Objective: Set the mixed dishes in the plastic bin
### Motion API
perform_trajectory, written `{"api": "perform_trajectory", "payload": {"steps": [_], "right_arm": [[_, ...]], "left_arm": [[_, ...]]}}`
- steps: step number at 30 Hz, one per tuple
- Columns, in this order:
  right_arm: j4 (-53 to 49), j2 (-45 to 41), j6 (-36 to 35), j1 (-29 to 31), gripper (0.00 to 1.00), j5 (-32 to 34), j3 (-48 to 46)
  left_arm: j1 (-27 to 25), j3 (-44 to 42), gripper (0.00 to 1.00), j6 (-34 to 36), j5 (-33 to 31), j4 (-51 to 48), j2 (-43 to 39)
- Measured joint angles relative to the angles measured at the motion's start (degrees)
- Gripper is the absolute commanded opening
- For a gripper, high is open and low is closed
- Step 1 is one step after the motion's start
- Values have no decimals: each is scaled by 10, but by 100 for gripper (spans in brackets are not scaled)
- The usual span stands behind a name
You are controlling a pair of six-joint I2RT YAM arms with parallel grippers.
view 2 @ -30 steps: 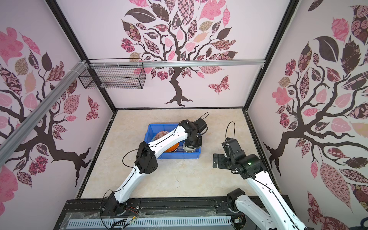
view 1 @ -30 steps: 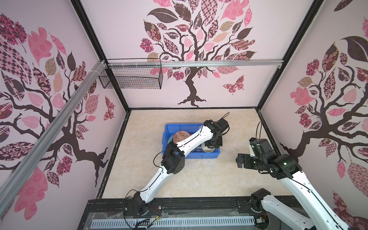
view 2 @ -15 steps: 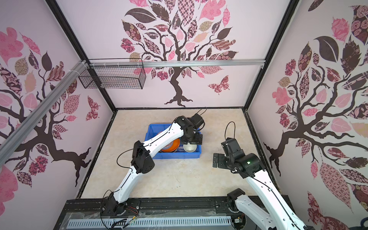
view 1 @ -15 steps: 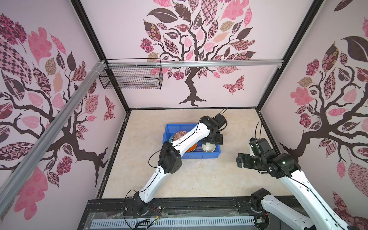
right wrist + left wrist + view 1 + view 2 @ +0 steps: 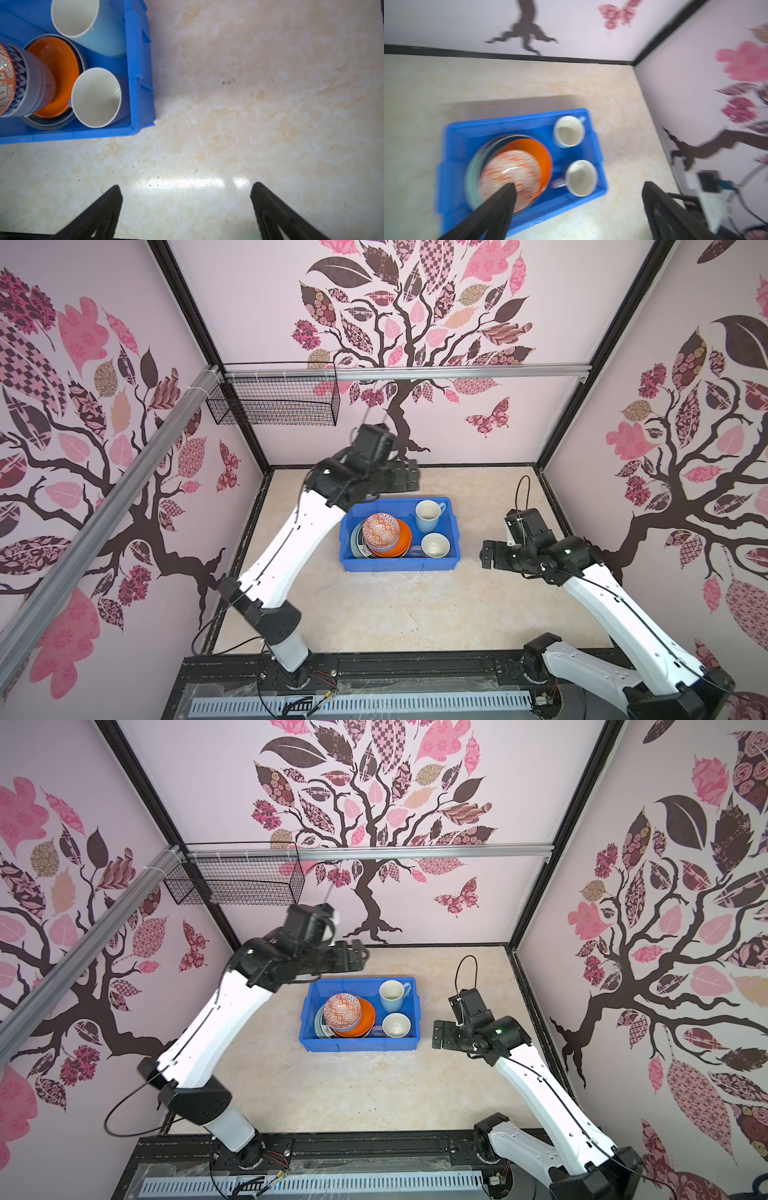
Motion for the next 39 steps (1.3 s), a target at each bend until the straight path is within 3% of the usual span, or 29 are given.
{"api": "perform_trajectory", "payload": {"steps": [5, 8, 14, 18, 25, 30, 39], "right_arm": [[54, 68, -16, 0, 99, 28, 27], [98, 100, -28, -4, 99, 61, 30], [268, 106, -58, -52, 99, 120, -43], [389, 106, -86, -92, 99, 150, -125], [577, 139, -158, -96, 100, 196, -202], [699, 141, -192, -112, 99, 180, -297], [918, 153, -198, -200, 100, 104, -395]], "left_arm": [[230, -290, 99, 54, -45, 78, -187], [328, -396, 98, 82, -92, 118, -257], [334, -498, 98, 185, -154, 263, -243], [340, -579, 98, 211, -142, 362, -204], [356, -690, 98, 220, -112, 515, -164], [358, -751, 98, 219, -95, 620, -137], [359, -835, 99, 215, -46, 873, -43]]}}
